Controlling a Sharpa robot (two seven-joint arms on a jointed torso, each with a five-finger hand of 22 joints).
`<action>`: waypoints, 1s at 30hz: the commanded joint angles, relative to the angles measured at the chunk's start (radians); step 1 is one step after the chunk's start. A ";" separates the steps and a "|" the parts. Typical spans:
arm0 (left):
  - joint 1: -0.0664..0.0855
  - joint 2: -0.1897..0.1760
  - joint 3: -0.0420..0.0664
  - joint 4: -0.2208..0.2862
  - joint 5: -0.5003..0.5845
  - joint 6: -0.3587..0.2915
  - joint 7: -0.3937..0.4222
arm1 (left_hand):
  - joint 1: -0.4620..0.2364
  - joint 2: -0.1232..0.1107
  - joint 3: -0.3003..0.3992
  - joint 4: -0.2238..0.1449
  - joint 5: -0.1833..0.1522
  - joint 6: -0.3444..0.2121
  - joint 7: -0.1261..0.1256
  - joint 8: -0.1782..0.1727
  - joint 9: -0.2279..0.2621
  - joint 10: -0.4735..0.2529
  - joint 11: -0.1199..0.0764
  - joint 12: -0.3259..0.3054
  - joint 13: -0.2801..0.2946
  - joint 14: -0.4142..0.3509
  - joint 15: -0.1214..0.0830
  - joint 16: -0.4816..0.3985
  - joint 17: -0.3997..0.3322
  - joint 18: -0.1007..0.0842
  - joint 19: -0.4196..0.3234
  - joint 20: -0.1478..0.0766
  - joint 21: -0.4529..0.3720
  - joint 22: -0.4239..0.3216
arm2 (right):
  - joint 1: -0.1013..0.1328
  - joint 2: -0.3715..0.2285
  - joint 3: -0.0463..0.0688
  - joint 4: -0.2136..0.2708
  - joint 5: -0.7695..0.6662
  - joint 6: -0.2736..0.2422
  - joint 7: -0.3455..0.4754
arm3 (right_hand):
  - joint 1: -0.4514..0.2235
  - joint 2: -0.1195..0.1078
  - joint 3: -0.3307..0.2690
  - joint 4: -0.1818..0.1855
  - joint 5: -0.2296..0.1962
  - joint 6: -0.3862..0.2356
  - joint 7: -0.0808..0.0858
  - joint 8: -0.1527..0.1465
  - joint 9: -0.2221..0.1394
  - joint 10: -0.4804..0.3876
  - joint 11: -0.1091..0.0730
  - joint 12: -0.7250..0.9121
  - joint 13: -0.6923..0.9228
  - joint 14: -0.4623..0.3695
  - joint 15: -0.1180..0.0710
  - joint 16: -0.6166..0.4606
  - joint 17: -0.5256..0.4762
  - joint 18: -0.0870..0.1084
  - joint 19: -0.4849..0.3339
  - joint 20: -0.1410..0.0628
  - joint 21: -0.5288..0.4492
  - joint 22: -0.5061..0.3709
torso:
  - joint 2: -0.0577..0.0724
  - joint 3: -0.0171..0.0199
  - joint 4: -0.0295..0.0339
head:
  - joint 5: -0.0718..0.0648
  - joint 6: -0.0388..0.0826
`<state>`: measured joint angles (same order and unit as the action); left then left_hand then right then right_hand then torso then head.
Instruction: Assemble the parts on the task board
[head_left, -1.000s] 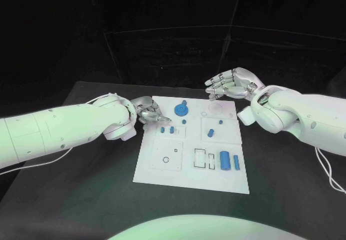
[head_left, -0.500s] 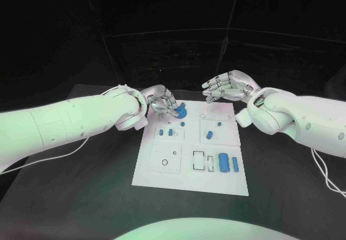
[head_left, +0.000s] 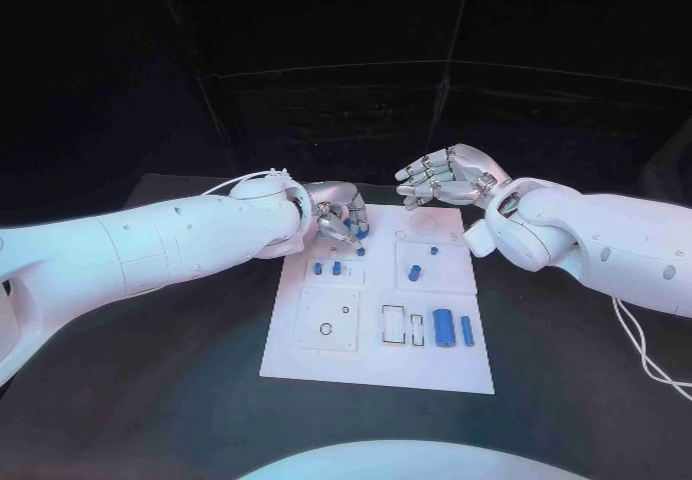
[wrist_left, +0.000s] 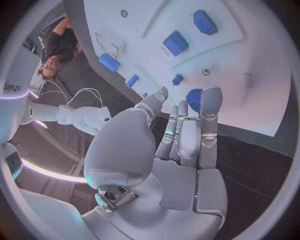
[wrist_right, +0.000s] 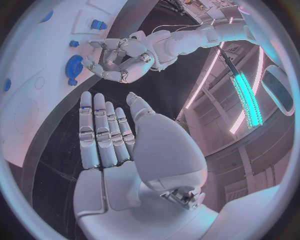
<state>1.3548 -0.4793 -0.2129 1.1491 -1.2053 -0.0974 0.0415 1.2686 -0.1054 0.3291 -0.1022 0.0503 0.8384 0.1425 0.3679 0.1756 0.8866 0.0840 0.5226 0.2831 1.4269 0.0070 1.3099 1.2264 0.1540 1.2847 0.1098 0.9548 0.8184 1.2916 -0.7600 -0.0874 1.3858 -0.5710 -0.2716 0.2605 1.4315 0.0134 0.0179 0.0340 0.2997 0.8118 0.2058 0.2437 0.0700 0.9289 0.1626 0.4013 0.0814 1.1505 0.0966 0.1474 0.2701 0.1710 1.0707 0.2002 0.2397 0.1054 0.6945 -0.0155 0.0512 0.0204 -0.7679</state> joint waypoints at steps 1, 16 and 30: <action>-0.002 0.016 0.000 -0.014 -0.117 0.017 0.029 | 0.008 -0.001 0.000 -0.007 -0.002 0.016 -0.002 -0.013 -0.009 0.003 0.000 -0.019 -0.019 0.019 -0.004 0.028 0.025 -0.019 0.030 -0.004 0.055 0.062 | 0.002 0.002 0.001 0.001 -0.001 0.003 0.010 | -0.010 0.000 0.007 0.000 0.001 -0.008 0.023 0.004 0.000 -0.005 -0.001 0.006 -0.001 0.004 0.006 -0.005 -0.001 0.010 0.003 0.002 -0.006 -0.001 | 0.000 -0.0002 0.0006 | 0.000 0.001; -0.015 0.059 0.000 -0.051 -0.167 0.067 0.004 | 0.012 0.004 0.002 -0.008 -0.002 0.059 -0.013 -0.061 -0.036 0.026 -0.006 -0.073 -0.075 0.049 -0.015 0.060 0.038 -0.044 0.095 -0.015 0.188 0.214 | 0.002 0.008 0.001 -0.001 -0.001 0.001 0.010 | -0.010 0.000 0.007 0.000 0.001 -0.008 0.023 0.004 0.000 -0.005 -0.001 0.006 -0.001 0.004 0.006 -0.005 -0.001 0.010 0.003 0.002 -0.006 -0.001 | 0.000 0.0000 0.0015 | -0.007 -0.001; -0.027 0.084 0.000 -0.079 -0.173 0.088 -0.002 | 0.024 0.017 0.018 -0.013 -0.002 0.083 -0.017 -0.075 -0.044 0.039 -0.009 -0.097 -0.097 0.053 -0.021 0.063 0.033 -0.047 0.102 -0.020 0.209 0.240 | 0.002 0.012 0.001 -0.003 -0.001 0.002 0.010 | -0.010 0.002 0.010 -0.001 0.001 -0.008 0.023 0.005 0.000 -0.006 -0.001 0.008 -0.003 0.004 0.005 -0.005 -0.002 0.010 0.004 0.002 -0.007 -0.002 | -0.001 0.0003 0.0016 | -0.008 -0.004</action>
<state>1.3271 -0.3977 -0.2139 1.0720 -1.3666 -0.0272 0.0438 1.2851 -0.0889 0.3429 -0.1160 0.0503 0.9132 0.1249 0.2953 0.1331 0.9169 0.0750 0.4304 0.1862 1.4673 -0.0089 1.3700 1.2598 0.1241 1.3820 0.0898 1.1584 1.0577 1.2916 -0.7491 -0.0873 1.3826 -0.5710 -0.2719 0.2613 1.4315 0.0134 0.0244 0.0334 0.2997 0.8118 0.2058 0.2436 0.0700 0.9289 0.1626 0.4062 0.0791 1.1505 0.0966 0.1474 0.2688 0.1710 1.0707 0.2002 0.2358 0.1044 0.6939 -0.0151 0.0533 0.0119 -0.7710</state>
